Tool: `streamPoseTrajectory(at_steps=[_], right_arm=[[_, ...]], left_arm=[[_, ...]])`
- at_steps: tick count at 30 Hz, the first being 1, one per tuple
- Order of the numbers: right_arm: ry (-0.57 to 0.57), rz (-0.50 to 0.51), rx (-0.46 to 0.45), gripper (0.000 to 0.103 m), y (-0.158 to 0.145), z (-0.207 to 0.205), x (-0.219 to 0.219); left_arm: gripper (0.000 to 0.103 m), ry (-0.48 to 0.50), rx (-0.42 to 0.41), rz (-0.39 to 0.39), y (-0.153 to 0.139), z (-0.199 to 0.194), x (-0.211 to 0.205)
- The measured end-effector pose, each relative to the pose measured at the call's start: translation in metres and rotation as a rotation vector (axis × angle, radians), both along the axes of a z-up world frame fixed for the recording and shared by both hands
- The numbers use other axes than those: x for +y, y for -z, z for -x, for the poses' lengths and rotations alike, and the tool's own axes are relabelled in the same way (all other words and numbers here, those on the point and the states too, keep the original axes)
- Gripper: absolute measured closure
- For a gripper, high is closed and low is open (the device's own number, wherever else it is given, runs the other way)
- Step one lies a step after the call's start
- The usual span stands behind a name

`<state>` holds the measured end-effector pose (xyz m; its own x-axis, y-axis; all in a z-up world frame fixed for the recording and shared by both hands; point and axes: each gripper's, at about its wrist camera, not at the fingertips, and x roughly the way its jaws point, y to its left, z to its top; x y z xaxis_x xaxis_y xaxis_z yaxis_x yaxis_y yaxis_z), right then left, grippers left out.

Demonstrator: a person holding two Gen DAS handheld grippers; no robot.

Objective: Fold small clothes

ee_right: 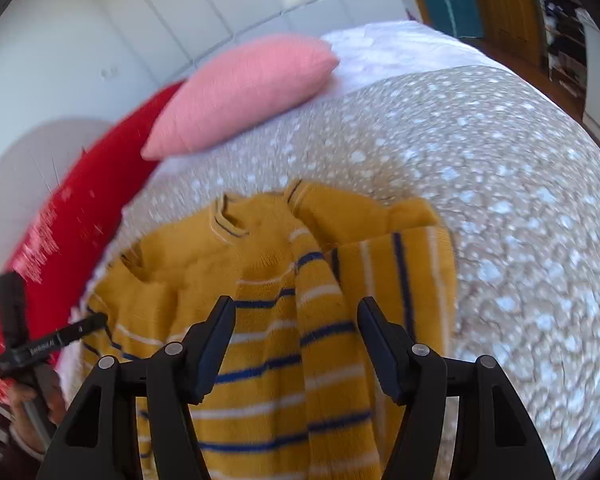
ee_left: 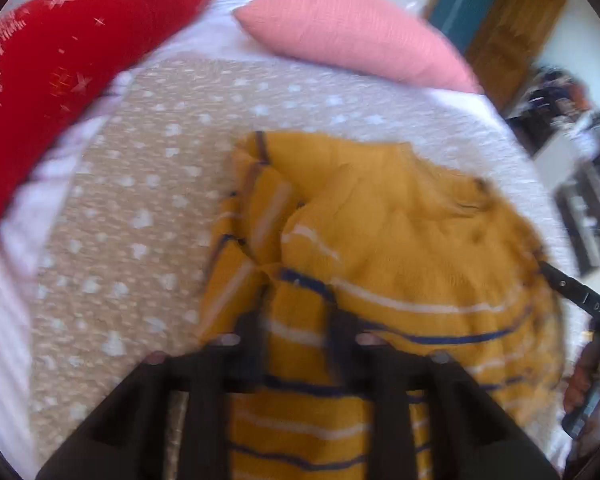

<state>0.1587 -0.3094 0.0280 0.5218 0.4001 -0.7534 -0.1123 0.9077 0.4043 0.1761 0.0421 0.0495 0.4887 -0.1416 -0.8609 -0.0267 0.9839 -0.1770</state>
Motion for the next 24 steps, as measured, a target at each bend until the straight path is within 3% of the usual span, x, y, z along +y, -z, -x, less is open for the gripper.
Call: streamPoseTrajectory(at_steps=[1,6,9,12,13,15,18,20,24], right_arm=[[-0.014,0.006,0.027,0.095,0.004,-0.007,0.004],[0.069,0.047,-0.007,0.097,-0.004,-0.030,-0.005],[0.157,0.075,0.031,0.096,0.010,-0.037,-0.017],[0.159,0.077,0.058,0.095,0.020,-0.038,-0.018],[0.160,0.073,0.049,0.090,0.017,-0.036,-0.020],[0.169,0.050,0.036,0.082,0.008,-0.027,-0.025],[0.189,0.044,-0.013,0.071,-0.013,-0.008,-0.035],[0.201,0.038,-0.051,0.061,-0.026,0.010,-0.045],[0.217,-0.021,-0.072,0.058,-0.041,0.047,-0.065]], left_arm=[[0.086,-0.004,-0.016,0.003,-0.004,-0.001,0.000],[0.094,-0.048,-0.063,-0.034,-0.018,-0.025,0.008],[0.086,-0.075,-0.035,-0.060,-0.005,-0.038,0.010],[0.072,-0.076,-0.029,-0.114,0.006,-0.035,0.008],[0.068,-0.077,-0.046,-0.116,0.005,-0.028,0.010],[0.050,-0.096,-0.060,-0.122,0.001,-0.016,0.015],[0.046,-0.103,-0.095,-0.131,-0.012,0.006,0.024],[0.042,-0.099,-0.124,-0.177,-0.021,0.022,0.026],[0.033,-0.101,-0.179,-0.231,-0.037,0.052,0.028]])
